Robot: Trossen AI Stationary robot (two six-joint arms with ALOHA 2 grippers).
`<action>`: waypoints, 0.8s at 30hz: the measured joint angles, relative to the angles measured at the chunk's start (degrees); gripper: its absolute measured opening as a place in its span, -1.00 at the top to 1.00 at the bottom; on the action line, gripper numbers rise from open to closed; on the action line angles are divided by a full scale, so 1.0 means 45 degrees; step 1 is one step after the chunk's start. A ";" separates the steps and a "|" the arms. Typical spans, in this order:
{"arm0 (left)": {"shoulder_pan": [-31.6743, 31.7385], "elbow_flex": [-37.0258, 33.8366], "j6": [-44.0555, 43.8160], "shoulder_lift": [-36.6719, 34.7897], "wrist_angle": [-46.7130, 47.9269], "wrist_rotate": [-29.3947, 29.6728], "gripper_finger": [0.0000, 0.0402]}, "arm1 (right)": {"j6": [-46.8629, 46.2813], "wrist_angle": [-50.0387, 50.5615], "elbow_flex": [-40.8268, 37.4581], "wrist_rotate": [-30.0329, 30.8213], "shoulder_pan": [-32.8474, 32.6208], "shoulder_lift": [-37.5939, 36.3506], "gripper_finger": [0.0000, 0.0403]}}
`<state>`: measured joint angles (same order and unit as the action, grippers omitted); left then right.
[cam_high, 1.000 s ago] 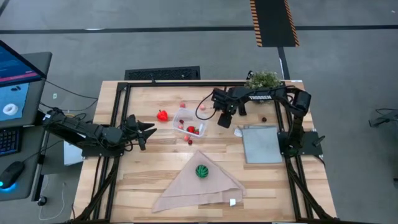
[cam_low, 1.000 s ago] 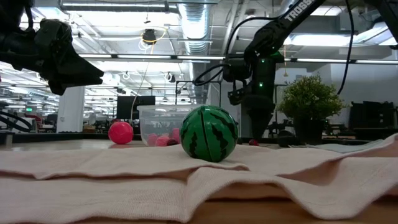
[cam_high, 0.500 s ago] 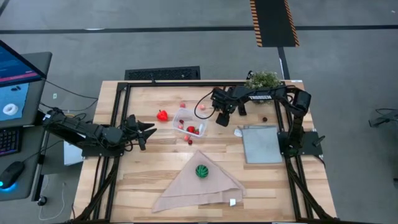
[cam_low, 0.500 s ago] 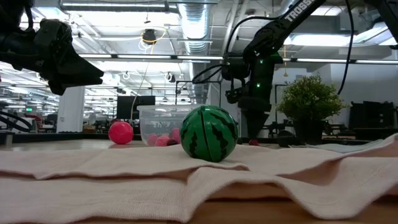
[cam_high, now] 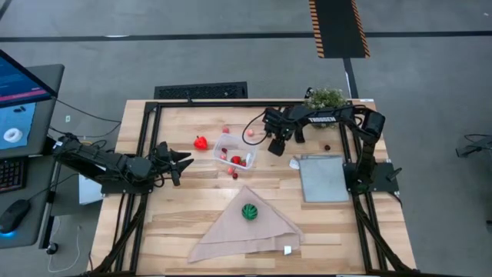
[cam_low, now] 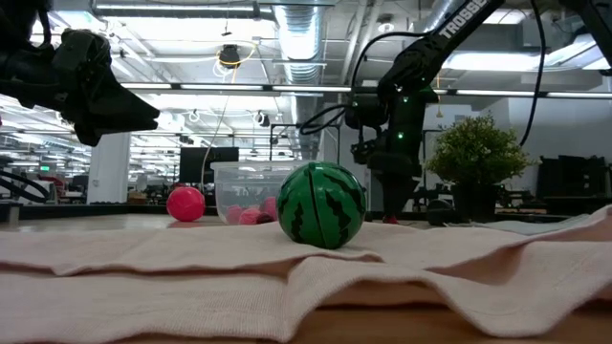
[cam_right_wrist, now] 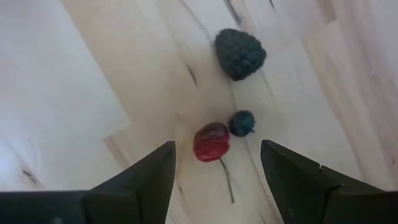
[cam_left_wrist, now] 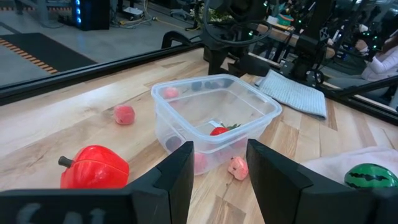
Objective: Pick and placing Produce into tupperware
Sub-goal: Put the top red cherry into the transparent bin
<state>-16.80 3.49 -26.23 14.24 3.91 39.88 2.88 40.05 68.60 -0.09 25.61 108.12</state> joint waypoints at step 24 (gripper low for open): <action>0.0000 0.0005 -0.0001 0.0005 0.0048 0.0024 0.31 | 0.0141 -0.0425 -0.0074 -0.0495 0.0038 0.0563 0.68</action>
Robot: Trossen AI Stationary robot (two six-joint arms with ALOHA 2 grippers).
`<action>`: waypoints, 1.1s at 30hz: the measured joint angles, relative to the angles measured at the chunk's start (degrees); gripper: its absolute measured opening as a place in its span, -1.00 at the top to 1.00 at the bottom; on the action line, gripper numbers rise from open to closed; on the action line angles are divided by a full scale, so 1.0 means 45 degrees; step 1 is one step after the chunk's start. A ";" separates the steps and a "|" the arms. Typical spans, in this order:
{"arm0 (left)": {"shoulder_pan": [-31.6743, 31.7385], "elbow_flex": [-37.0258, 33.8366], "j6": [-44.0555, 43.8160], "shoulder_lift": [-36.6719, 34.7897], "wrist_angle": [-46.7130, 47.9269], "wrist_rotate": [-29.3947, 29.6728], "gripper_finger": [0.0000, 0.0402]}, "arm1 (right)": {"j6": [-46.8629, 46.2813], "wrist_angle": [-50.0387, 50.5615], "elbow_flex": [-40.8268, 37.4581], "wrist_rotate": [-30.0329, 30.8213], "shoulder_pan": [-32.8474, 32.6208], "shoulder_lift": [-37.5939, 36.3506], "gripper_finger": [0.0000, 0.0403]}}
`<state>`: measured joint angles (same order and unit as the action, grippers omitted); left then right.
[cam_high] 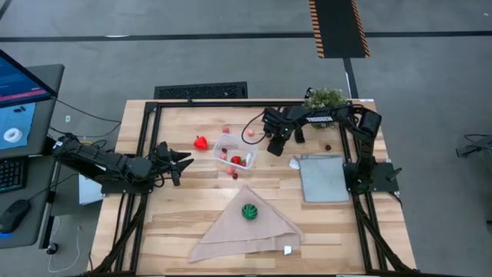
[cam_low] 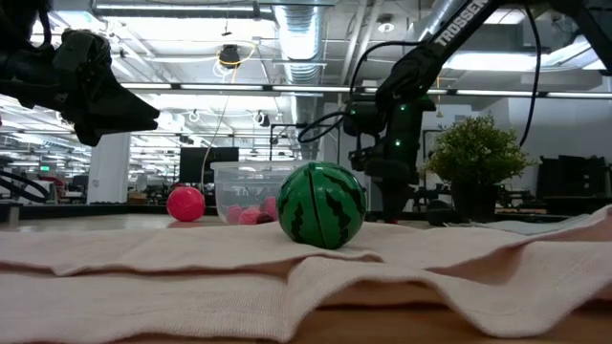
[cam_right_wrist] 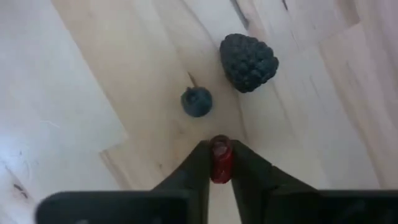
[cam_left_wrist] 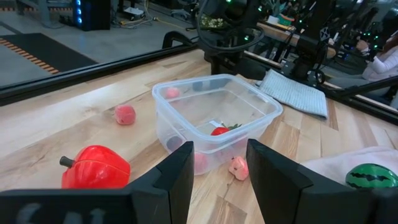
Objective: Pick and placing Produce into tupperware
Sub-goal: Put the top red cherry into the transparent bin
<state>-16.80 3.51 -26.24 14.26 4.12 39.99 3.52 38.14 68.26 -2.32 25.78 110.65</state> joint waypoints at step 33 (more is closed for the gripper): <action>0.0005 0.0000 0.0000 0.0000 0.0000 0.0039 0.31 | -0.0204 -0.0435 0.3609 0.1118 -0.3674 -0.0597 0.68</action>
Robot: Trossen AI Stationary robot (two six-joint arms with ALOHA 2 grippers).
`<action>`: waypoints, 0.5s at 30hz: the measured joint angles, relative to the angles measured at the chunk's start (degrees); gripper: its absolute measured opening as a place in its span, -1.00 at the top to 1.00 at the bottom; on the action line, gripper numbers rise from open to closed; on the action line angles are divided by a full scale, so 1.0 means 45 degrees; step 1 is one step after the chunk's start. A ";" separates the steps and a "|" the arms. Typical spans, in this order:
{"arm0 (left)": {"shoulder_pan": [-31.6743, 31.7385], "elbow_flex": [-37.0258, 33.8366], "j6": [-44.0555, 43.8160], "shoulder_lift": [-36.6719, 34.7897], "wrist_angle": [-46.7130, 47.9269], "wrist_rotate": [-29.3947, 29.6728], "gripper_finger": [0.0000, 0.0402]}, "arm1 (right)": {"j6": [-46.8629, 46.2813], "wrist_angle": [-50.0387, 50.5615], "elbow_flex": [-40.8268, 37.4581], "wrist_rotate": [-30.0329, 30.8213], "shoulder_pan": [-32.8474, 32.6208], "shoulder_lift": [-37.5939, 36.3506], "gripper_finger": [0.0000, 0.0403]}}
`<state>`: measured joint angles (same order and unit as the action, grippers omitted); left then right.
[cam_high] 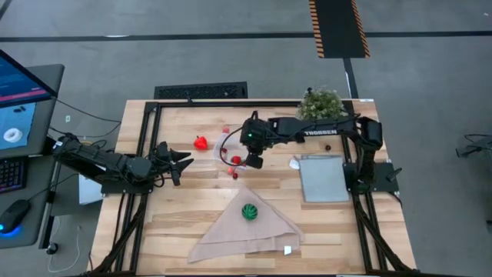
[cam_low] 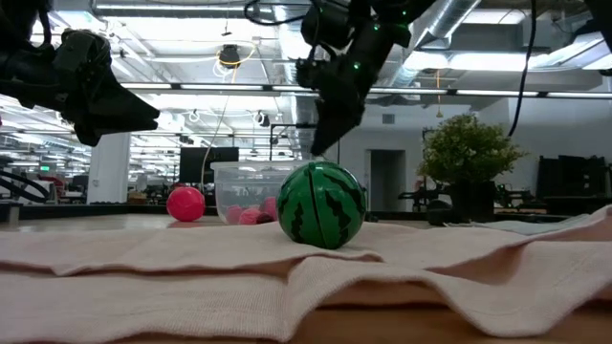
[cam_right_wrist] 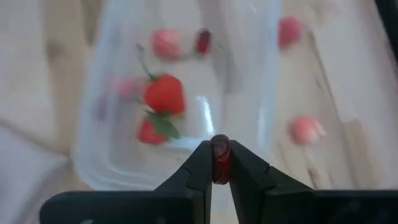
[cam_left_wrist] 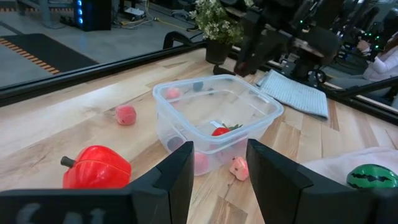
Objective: Pick and placing Produce into tupperware
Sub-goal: Put the top red cherry into the transparent bin
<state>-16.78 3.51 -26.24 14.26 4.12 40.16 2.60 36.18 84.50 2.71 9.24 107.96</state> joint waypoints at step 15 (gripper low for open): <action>-0.0003 -0.0002 -0.0005 0.0000 -0.0010 0.0044 0.31 | -0.0148 -0.1203 0.0021 -0.1595 0.0058 0.0253 0.27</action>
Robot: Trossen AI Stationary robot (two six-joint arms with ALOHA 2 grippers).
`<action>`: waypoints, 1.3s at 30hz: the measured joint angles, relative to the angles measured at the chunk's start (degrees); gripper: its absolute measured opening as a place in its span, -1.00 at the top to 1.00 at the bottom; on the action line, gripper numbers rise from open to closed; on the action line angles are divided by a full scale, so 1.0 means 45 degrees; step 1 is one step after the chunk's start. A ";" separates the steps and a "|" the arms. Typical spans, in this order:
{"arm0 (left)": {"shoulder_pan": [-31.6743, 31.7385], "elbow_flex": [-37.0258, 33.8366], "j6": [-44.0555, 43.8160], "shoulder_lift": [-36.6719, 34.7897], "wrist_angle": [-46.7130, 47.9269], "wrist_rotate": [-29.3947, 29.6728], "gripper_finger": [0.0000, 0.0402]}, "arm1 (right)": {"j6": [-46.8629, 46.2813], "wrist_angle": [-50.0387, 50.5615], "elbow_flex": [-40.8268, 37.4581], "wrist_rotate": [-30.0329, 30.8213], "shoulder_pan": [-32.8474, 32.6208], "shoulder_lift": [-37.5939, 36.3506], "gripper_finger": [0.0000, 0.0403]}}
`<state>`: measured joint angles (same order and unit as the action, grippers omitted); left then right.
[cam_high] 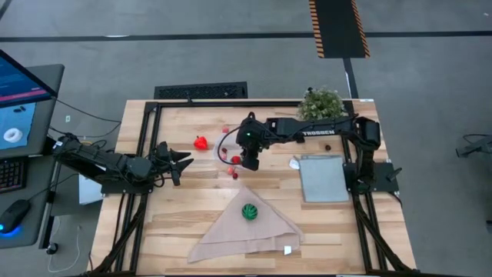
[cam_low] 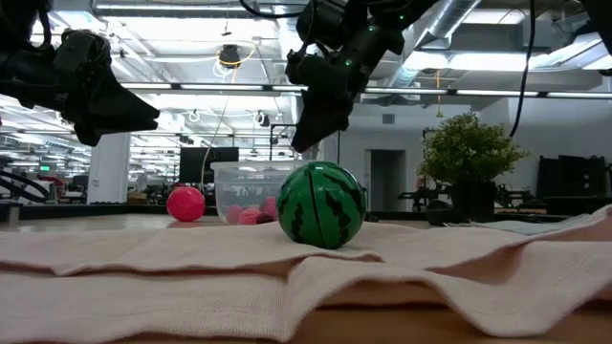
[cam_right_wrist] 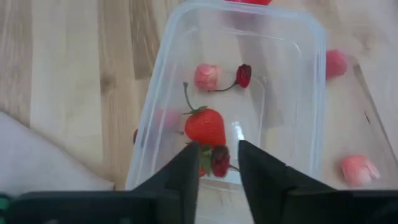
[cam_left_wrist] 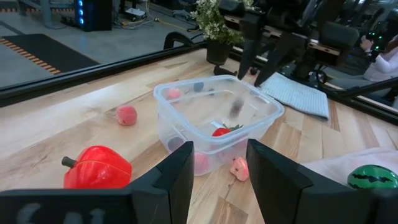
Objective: Pick and placing Produce into tupperware
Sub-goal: Put the top red cherry into the transparent bin, then put the black cherry into the transparent bin
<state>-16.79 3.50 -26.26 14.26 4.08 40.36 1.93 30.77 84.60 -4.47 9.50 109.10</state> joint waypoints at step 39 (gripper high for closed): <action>0.0003 -0.0003 -0.0092 -0.0005 0.0063 0.0000 0.31 | -0.1079 0.7116 0.1378 0.2365 0.0742 -0.0323 -0.02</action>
<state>-16.78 3.49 -26.68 14.24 4.36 40.36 -2.92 62.79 90.80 6.17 12.84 107.64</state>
